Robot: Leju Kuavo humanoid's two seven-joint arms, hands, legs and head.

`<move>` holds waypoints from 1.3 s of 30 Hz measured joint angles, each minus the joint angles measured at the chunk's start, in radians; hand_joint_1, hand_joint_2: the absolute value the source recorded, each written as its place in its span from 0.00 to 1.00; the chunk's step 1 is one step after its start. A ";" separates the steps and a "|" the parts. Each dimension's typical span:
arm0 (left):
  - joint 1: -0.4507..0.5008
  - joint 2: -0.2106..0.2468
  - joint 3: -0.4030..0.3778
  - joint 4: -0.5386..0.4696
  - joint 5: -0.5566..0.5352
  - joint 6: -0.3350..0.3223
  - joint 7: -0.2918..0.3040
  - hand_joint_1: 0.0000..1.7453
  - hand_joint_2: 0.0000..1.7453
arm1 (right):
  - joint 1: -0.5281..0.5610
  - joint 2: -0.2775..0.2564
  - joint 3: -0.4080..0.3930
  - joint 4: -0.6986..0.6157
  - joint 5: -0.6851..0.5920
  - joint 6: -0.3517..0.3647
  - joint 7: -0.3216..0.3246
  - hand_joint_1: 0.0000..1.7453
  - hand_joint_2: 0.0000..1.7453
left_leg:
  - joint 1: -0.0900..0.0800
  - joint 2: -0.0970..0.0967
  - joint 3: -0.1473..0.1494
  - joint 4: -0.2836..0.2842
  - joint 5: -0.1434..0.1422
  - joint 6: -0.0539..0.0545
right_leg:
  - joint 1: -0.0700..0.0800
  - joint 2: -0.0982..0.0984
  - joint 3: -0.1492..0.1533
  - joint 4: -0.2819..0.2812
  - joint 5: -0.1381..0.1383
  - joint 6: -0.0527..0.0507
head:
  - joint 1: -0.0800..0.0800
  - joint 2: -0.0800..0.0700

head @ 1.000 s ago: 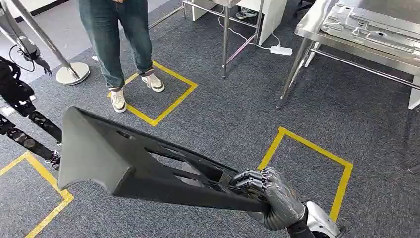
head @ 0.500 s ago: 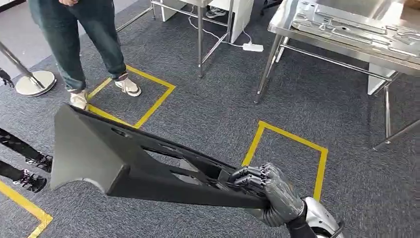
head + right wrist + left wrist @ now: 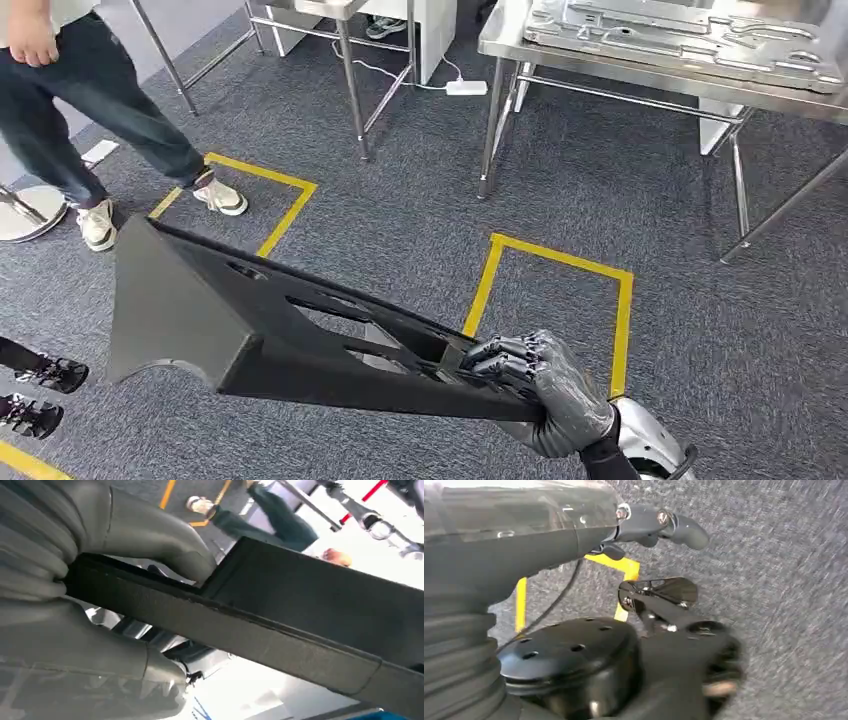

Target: Take the parts from the cabinet and place them on the table.

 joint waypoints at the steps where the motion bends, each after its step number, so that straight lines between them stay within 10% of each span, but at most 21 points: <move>1: 0.000 0.000 0.000 0.000 0.000 0.000 0.000 0.00 1.00 | 0.000 0.000 0.000 0.000 0.000 0.000 0.000 1.00 1.00 | 0.000 0.000 0.009 -0.025 0.026 0.000 | 0.000 0.010 0.001 0.000 0.000 0.000 | 0.000 0.000; 4: -0.001 0.000 0.000 0.000 0.000 0.000 0.000 0.00 1.00 | 0.000 0.000 0.000 0.000 0.000 0.000 0.000 1.00 1.00 | 0.005 -0.032 0.114 -0.276 0.161 0.002 | -0.005 0.045 0.007 0.006 -0.007 0.010 | 0.000 0.000; 5: -0.002 0.000 0.000 0.000 0.000 0.000 0.000 0.00 1.00 | -0.001 0.000 0.000 0.000 0.000 0.000 0.000 1.00 1.00 | 0.007 -0.072 0.125 -0.303 0.143 0.002 | 0.001 0.051 0.002 0.013 -0.011 0.017 | 0.000 0.000; 10: -0.005 0.000 0.001 0.000 0.000 -0.003 -0.002 0.00 1.00 | -0.003 -0.001 -0.002 0.000 -0.002 0.001 0.000 1.00 1.00 | 0.009 -0.029 0.125 -0.310 0.152 0.030 | -0.006 0.064 -0.006 0.013 -0.009 0.035 | 0.000 0.000; 12: -0.006 0.000 0.001 0.000 0.000 -0.004 -0.003 0.00 1.00 | -0.014 -0.001 -0.001 0.000 -0.005 0.003 0.000 1.00 1.00 | 0.010 -0.011 0.125 -0.310 0.150 0.037 | -0.002 0.011 -0.058 0.113 -0.069 0.041 | 0.003 0.000; 15: -0.001 -0.001 0.001 0.000 0.000 -0.006 -0.003 0.00 1.00 | -0.018 -0.001 -0.001 0.004 -0.013 0.007 0.003 1.00 1.00 | 0.009 0.024 0.125 -0.310 0.147 0.040 | -0.007 -0.005 -0.163 0.310 -0.132 0.045 | 0.003 0.000; 17: -0.003 -0.001 0.001 0.000 0.000 -0.007 -0.005 0.00 1.00 | -0.020 -0.001 -0.001 0.008 -0.018 0.011 0.006 1.00 1.00 | 0.011 0.044 0.128 -0.310 0.142 0.037 | -0.009 -0.013 -0.135 0.241 -0.072 0.049 | 0.003 0.000; 19: -0.005 -0.001 0.001 0.000 0.000 -0.010 -0.006 0.00 1.00 | -0.028 -0.001 -0.002 0.008 -0.023 0.018 0.007 1.00 1.00 | 0.013 0.060 0.138 -0.310 0.136 0.029 | -0.008 -0.043 -0.046 0.064 0.014 0.047 | 0.003 0.000; 20: -0.006 0.000 0.001 0.000 -0.001 -0.010 -0.006 0.00 1.00 | -0.034 -0.001 -0.002 0.009 -0.027 0.019 0.007 1.00 1.00 | 0.006 0.066 0.141 -0.310 0.132 0.022 | 0.001 -0.085 -0.018 0.012 0.005 0.048 | 0.003 0.000; 24: -0.010 -0.001 0.000 0.000 -0.002 -0.014 -0.005 0.00 1.00 | -0.039 -0.002 -0.003 0.010 -0.035 0.025 0.010 1.00 1.00 | -0.001 0.092 0.159 -0.326 0.129 0.003 | 0.007 -0.050 -0.023 0.008 0.005 0.028 | 0.002 0.000; 27: -0.012 -0.001 0.000 0.000 -0.002 -0.016 -0.003 0.00 1.00 | -0.047 -0.002 -0.003 0.010 -0.039 0.028 0.010 1.00 1.00 | 0.005 0.012 0.119 -0.225 0.064 -0.005 | -0.007 -0.031 -0.011 0.001 0.006 0.005 | 0.001 0.000; 30: -0.006 -0.001 0.001 0.000 0.000 -0.017 0.006 0.00 1.00 | -0.048 -0.002 -0.002 0.015 -0.049 0.037 0.010 1.00 1.00 | 0.001 0.000 0.011 -0.011 -0.009 -0.005 | -0.004 -0.003 -0.007 0.002 0.002 -0.001 | 0.001 0.000; 32: -0.005 -0.001 0.001 0.000 0.003 -0.017 0.007 0.00 1.00 | -0.048 -0.001 -0.002 0.019 -0.053 0.039 0.011 1.00 1.00 | 0.002 -0.001 0.021 -0.060 0.048 -0.004 | -0.005 0.022 -0.001 0.003 -0.001 -0.001 | 0.001 0.000; 34: -0.005 -0.001 0.001 0.000 0.005 -0.018 0.008 0.00 1.00 | -0.048 0.000 -0.002 0.019 -0.055 0.039 0.011 1.00 1.00 | 0.006 -0.026 0.093 -0.239 0.152 -0.002 | -0.008 0.045 0.008 0.006 -0.008 0.007 | 0.001 0.000; 36: -0.005 -0.001 0.000 0.000 0.007 -0.018 0.010 0.00 1.00 | -0.051 0.000 -0.002 0.021 -0.058 0.040 0.010 1.00 1.00 | 0.013 -0.095 0.119 -0.309 0.153 -0.003 | -0.003 0.062 0.002 0.017 -0.015 0.019 | 0.001 0.000; 39: -0.004 -0.001 0.002 0.000 0.010 -0.018 0.014 0.00 1.00 | -0.051 0.002 0.000 0.023 -0.061 0.042 0.008 1.00 1.00 | 0.001 -0.071 0.119 -0.303 0.152 0.013 | -0.016 0.087 -0.001 0.004 -0.006 0.038 | 0.002 0.000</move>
